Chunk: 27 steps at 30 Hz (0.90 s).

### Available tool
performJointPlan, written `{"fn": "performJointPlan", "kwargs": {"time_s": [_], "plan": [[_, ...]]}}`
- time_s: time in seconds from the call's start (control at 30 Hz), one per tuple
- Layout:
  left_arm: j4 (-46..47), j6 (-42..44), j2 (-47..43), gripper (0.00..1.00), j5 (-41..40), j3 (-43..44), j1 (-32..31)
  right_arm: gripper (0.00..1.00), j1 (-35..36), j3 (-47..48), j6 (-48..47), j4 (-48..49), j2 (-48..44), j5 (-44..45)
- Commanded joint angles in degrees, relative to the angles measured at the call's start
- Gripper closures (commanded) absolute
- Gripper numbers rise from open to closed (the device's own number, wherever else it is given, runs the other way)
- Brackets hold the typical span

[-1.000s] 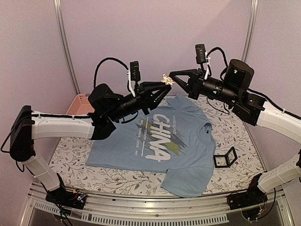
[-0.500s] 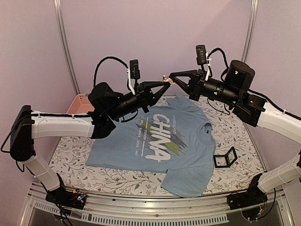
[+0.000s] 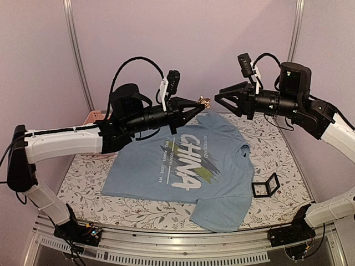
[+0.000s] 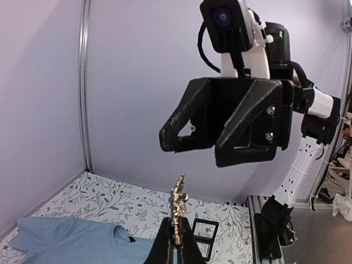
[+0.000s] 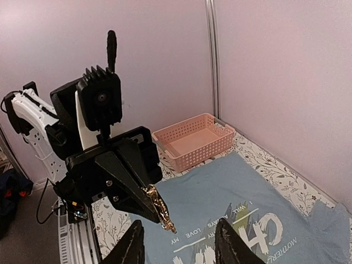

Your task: Pin the brooch onto the clothing

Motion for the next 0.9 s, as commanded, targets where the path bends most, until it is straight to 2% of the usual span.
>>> {"fn": "performJointPlan", "kwargs": {"time_s": [0.0,0.07,0.13,0.23,0.37,0.67,0.87], "plan": [[-15.48,5.52,-1.5,1.0,4.51,4.69,0.98,0.51,-1.43,2.58,-7.52,-12.23,-2.48,-7.76],[-18.51,5.07,-1.01,1.0,7.2,6.25,1.02,0.42,-1.43,3.2,-9.11,-15.24,-1.85,-9.46],[-19.27,4.66,-0.78,1.0,9.99,6.66,0.99,0.42,-1.41,3.87,-10.11,-16.72,-0.63,-10.53],[-19.81,4.61,-0.79,1.0,11.45,6.7,1.03,0.5,-1.41,4.87,-10.6,-17.55,1.42,-12.75],[-21.85,5.8,-0.93,1.0,11.57,7.26,1.01,0.64,-1.41,6.06,-10.78,-18.12,2.54,-13.27],[-22.98,6.21,-0.46,1.0,12.15,7.87,0.96,0.75,-1.41,6.29,-10.4,-18.37,3.63,-13.83],[-22.81,6.66,-0.33,1.0,12.14,8.36,1.02,0.76,-1.41,6.41,-10.23,-18.72,4.42,-14.07]]}}
